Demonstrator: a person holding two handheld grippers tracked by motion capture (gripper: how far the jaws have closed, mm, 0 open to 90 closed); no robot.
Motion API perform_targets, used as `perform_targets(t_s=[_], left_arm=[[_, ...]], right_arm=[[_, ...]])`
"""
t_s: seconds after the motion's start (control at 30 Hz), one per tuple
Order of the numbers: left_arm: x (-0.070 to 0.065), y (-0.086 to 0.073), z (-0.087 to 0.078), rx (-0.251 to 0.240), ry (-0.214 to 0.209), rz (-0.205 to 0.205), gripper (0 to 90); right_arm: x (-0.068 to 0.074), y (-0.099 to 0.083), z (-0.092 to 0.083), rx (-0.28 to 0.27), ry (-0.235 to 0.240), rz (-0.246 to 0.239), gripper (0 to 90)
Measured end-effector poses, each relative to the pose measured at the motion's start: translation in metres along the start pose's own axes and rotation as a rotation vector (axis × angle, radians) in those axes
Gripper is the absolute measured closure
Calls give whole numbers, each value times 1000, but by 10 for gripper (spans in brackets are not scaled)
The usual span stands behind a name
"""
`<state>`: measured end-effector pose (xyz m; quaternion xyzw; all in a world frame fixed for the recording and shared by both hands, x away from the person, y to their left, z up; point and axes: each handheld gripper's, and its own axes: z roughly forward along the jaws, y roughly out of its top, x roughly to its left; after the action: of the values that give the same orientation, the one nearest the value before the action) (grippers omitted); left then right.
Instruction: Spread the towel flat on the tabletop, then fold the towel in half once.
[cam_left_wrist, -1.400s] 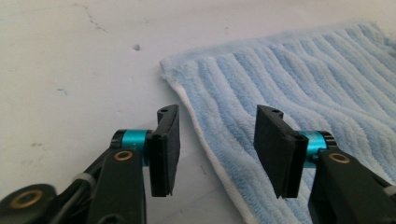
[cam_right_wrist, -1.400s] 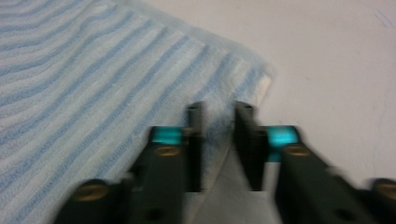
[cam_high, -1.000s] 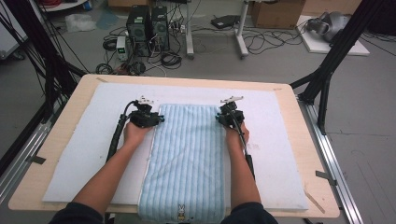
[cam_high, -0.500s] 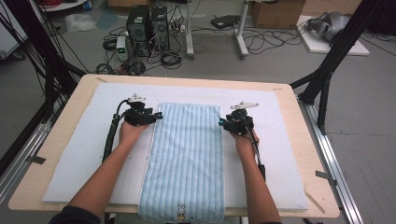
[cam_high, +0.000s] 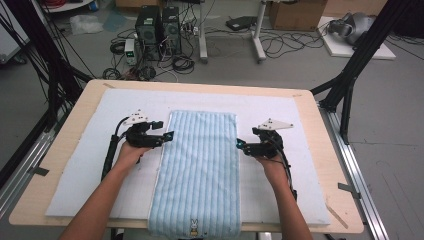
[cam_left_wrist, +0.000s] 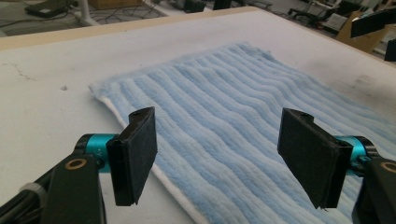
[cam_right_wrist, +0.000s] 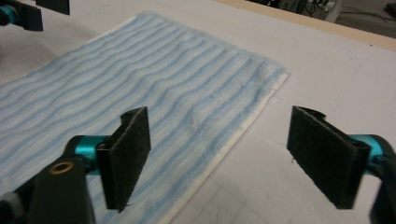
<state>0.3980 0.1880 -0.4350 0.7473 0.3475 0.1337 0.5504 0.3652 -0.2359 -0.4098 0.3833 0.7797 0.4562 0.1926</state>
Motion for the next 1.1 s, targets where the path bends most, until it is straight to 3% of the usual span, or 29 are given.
perform_targets(t_s=[0.1, 0.27, 0.43, 0.77, 1.1], left_arm=[[-5, 1, -5, -11, 27, -25, 177], [-10, 3, -12, -40, 36, -12, 172], [-10, 2, -16, -49, 47, -36, 172], [-3, 7, -19, -40, 80, -77, 171], [10, 17, -8, -2, 95, -116, 173]], right_arm=[[5, -6, -6, -3, 10, -23, 130], [10, -15, -8, -7, -9, -36, 117], [14, -14, -4, 10, -18, -69, 116], [9, -14, -7, -13, -12, -21, 116], [11, -15, -5, 7, -9, -19, 116]])
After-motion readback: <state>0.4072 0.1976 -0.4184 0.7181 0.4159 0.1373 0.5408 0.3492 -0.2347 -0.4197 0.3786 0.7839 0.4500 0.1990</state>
